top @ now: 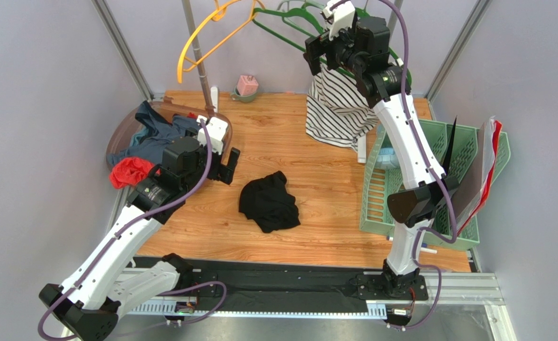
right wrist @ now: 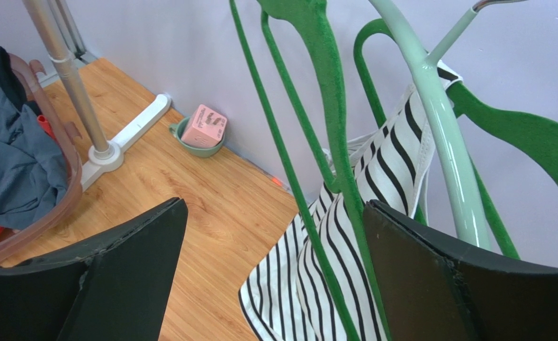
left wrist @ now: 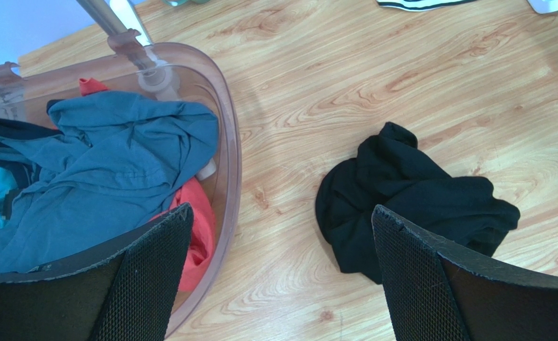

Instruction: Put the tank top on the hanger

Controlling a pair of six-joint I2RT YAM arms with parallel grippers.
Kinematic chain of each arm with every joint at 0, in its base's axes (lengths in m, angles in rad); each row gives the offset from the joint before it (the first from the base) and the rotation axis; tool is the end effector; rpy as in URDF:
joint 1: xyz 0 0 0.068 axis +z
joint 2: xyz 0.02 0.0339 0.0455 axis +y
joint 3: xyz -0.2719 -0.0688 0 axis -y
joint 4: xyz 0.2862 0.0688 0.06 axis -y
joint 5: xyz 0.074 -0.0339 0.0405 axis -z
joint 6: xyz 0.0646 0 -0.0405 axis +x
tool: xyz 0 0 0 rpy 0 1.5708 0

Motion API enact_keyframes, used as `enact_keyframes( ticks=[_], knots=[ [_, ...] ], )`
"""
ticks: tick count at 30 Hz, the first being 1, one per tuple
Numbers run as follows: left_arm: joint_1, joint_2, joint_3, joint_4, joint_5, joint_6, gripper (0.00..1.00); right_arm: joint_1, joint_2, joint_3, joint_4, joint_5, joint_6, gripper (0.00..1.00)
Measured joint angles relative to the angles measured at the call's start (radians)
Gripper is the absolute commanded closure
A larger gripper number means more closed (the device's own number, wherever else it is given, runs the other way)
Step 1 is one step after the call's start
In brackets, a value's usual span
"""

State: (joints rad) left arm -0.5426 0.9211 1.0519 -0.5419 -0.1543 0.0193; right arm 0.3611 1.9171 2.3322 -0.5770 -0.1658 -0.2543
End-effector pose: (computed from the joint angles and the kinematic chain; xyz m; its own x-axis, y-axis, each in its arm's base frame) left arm 0.2259 -0.1246 0.3717 -0.3346 0.2240 -0.9153 0.3961 0.9148 0.0791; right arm 0.4508 0.1816 0.5174 -0.0200 -0.2728 -0.9619 -0.5227 0.8230 -0.2225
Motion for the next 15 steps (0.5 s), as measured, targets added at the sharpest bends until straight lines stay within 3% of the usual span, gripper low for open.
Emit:
enact_keyframes(
  ticks=[10, 15],
  knots=[
    [0.0, 0.0, 0.0, 0.0, 0.003, 0.0, 0.01, -0.004, 0.0, -0.032, 0.021, 0.012, -0.01, 0.01],
    [0.0, 0.0, 0.0, 0.0, 0.008, 0.0, 0.01, -0.014, 0.0, -0.022, 0.016, 0.012, -0.01, 0.09]
  ],
)
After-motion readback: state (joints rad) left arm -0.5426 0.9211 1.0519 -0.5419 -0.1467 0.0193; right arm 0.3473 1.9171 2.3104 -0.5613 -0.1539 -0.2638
